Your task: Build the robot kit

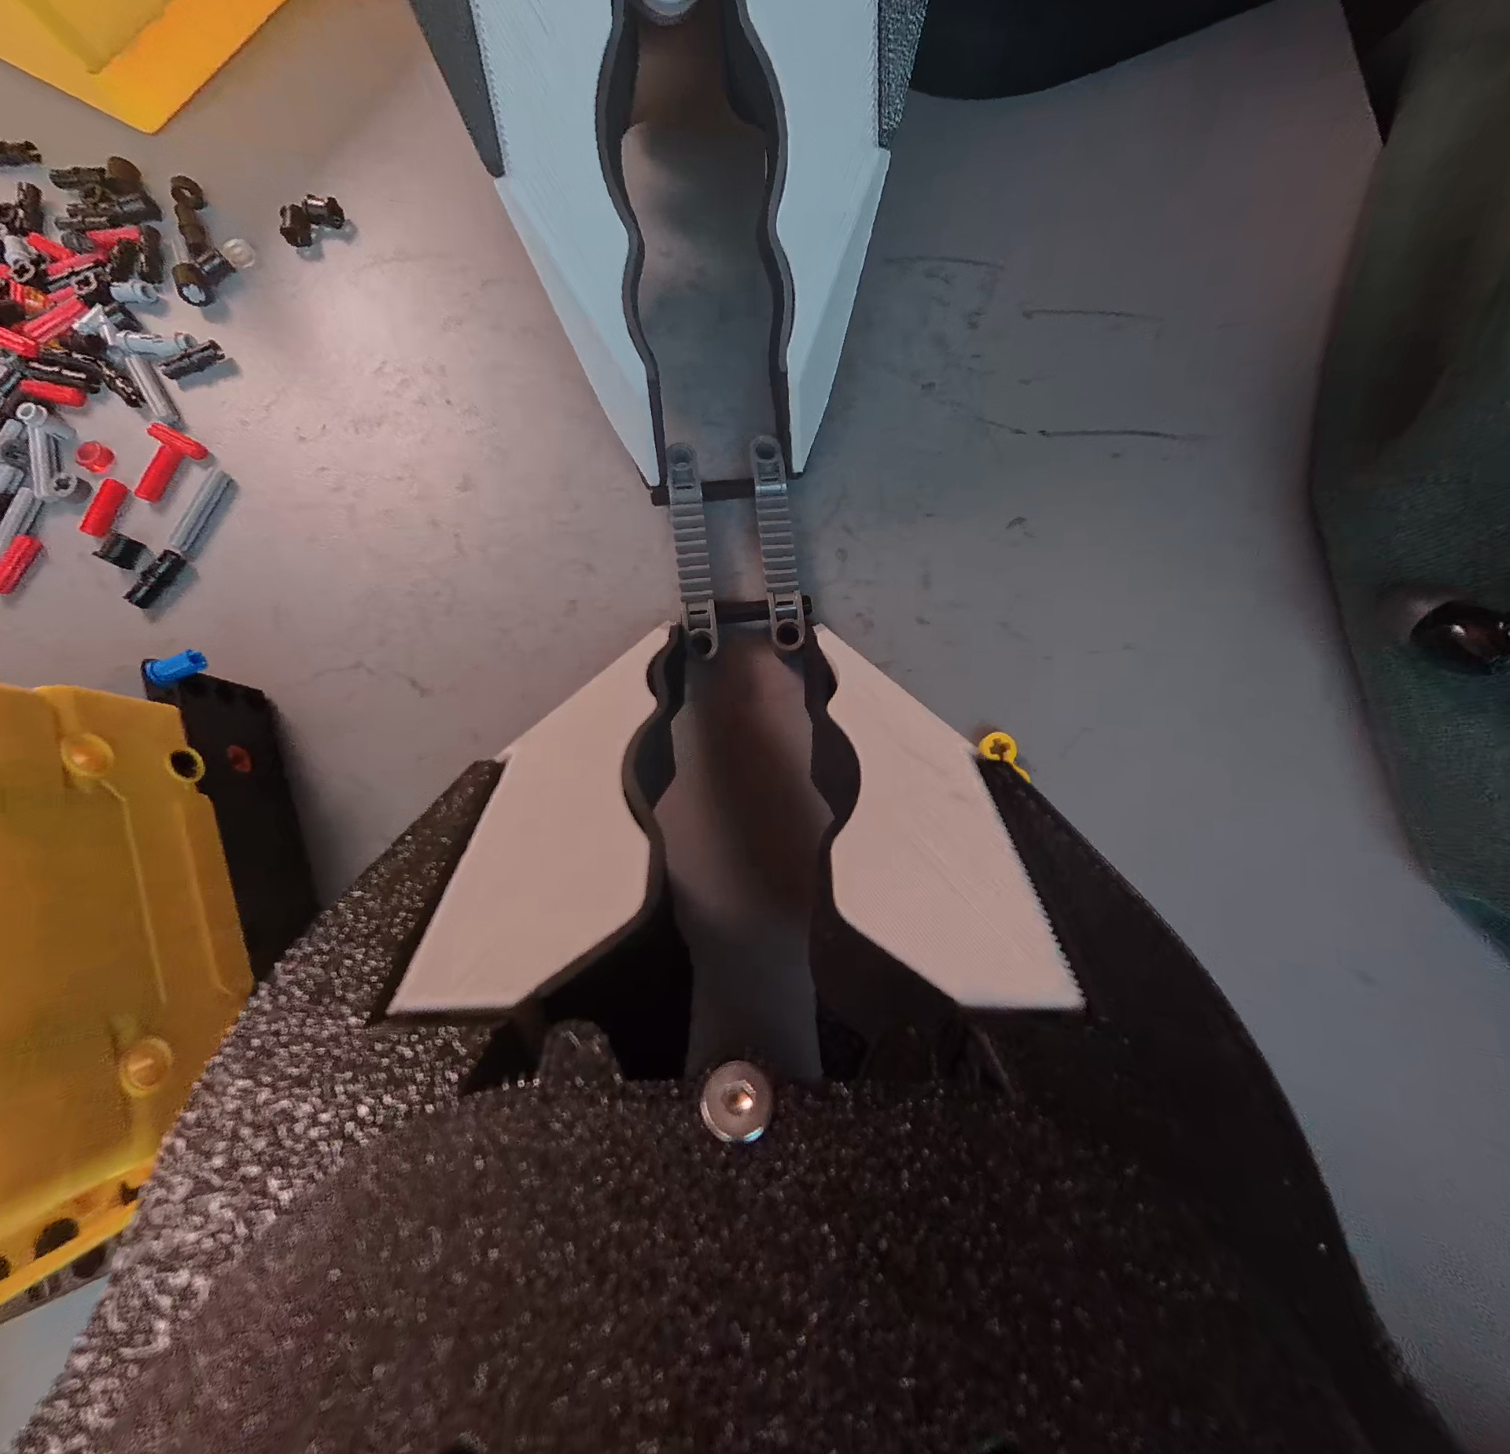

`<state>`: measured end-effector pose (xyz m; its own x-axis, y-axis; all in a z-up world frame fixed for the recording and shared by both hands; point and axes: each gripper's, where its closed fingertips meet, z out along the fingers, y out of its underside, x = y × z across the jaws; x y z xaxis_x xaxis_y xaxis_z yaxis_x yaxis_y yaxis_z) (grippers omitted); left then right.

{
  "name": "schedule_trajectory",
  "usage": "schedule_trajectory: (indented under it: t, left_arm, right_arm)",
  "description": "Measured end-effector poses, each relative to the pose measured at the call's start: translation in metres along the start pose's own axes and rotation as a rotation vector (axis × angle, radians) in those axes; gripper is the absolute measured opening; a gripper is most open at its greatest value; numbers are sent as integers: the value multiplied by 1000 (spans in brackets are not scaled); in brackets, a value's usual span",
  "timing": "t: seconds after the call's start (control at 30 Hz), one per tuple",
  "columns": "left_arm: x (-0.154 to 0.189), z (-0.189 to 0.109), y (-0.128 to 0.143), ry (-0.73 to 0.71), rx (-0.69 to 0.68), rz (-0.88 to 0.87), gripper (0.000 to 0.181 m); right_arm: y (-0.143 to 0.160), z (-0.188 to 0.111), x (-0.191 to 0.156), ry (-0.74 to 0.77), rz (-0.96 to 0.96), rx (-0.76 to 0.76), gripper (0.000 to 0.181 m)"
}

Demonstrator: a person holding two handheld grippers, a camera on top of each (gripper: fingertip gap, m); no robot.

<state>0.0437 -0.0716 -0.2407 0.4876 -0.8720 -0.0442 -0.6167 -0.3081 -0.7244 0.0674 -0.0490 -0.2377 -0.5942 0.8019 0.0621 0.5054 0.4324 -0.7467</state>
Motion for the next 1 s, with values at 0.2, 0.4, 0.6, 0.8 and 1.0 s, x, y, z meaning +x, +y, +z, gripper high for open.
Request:
schedule_trajectory:
  t: [0.2, 0.4, 0.6, 0.8, 1.0]
  left_arm:
    - [3, -1, 0, 5, 6, 49, 27]
    - [3, -1, 0, 1, 6, 55, 27]
    - [3, -1, 1, 12, 4, 55, 27]
    - [4, -1, 2, 20, 0, 34, 27]
    - [6, -1, 2, 32, -6, 25, 25]
  right_arm:
    - [0, 1, 3, 20, 8, -2, 48]
    - [-3, 4, -3, 3, -30, 9, 34]
    - [-4, 5, -4, -8, -51, 18, 33]
    - [-5, 5, -5, -2, -52, 21, 30]
    - [-5, 6, -8, -9, -59, 18, 27]
